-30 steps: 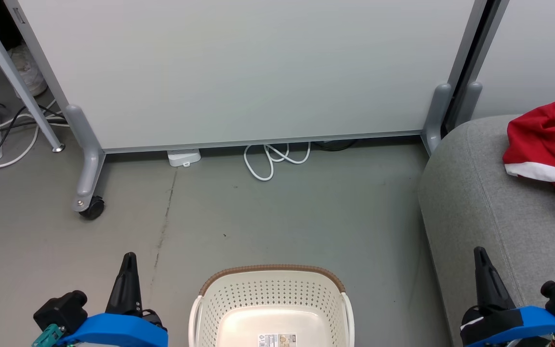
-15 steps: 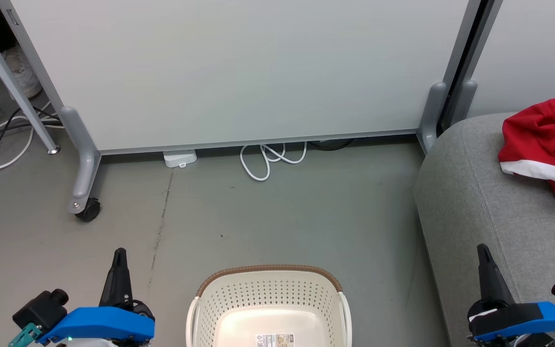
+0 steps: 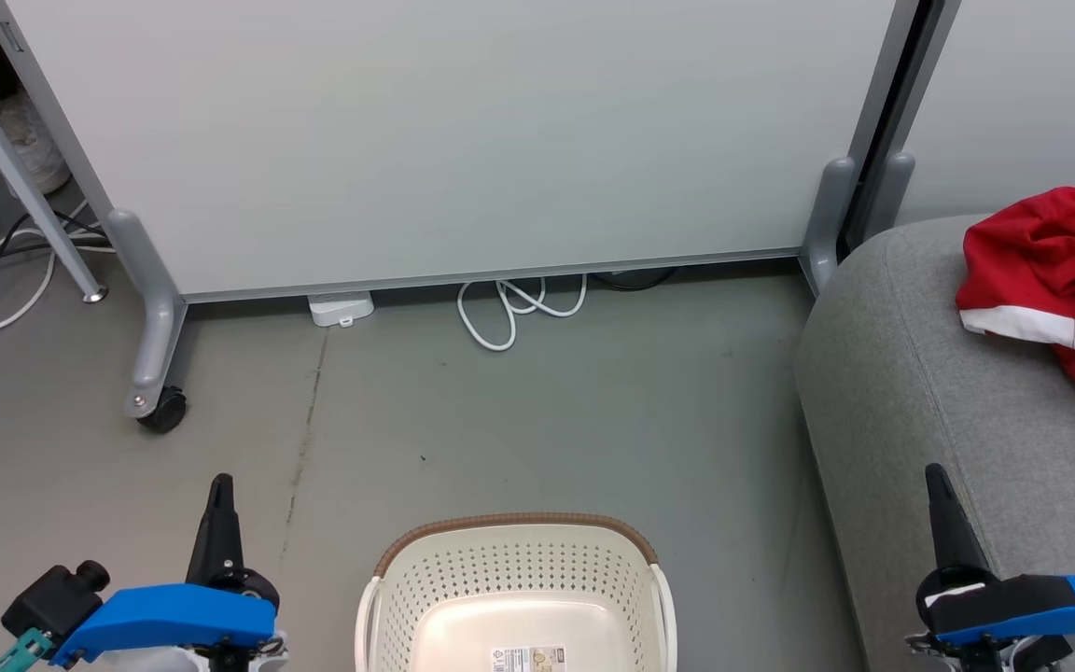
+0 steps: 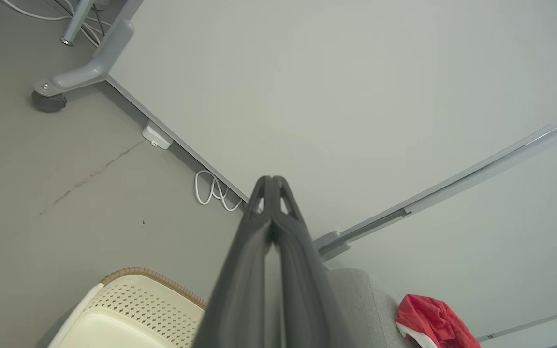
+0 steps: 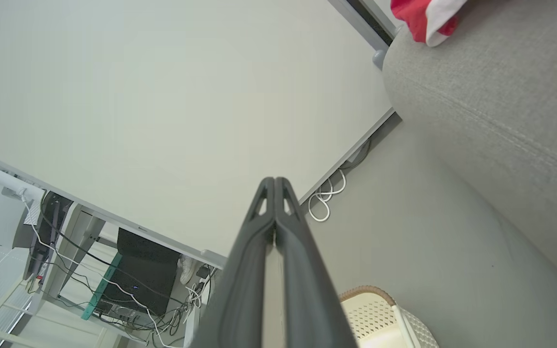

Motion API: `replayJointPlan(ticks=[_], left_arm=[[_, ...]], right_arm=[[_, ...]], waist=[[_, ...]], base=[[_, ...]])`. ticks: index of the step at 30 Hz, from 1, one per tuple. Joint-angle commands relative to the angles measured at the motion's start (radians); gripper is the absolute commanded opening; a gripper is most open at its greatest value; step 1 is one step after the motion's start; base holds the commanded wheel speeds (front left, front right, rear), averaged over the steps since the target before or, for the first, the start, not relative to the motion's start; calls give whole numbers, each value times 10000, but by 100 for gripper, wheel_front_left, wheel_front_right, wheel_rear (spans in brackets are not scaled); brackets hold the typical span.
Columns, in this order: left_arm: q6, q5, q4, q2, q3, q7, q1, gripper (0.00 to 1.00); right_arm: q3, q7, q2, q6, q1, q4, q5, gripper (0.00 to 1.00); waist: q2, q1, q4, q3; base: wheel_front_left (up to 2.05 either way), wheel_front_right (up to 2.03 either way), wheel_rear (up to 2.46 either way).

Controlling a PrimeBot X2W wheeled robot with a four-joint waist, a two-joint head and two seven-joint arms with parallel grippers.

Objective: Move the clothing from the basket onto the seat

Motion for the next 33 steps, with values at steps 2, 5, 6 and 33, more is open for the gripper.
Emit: replayJointPlan(ticks=[2, 5, 6, 33], left_arm=[[-50, -383, -159, 8, 87, 85, -316, 0], [-53, -742, -180, 7, 122, 169, -323, 0], [-54, -859, -188, 7, 135, 198, -330, 0], [-81, -3736, -372, -4, 454, 921, -479, 0]], right_arm=[[-26, 117, -50, 4, -297, -148, 403, 0], [-33, 208, -52, 4, -315, -164, 754, 0], [-35, 244, -52, 4, -322, -170, 875, 0], [-101, 971, -63, 6, -466, -279, 3723, 0]], waist=[[0, 0, -16, 1], [0, 0, -40, 2], [0, 0, -48, 2], [0, 0, -273, 10]], base=[[0, 0, 0], [0, 0, 0], [0, 0, 0], [0, 0, 0]])
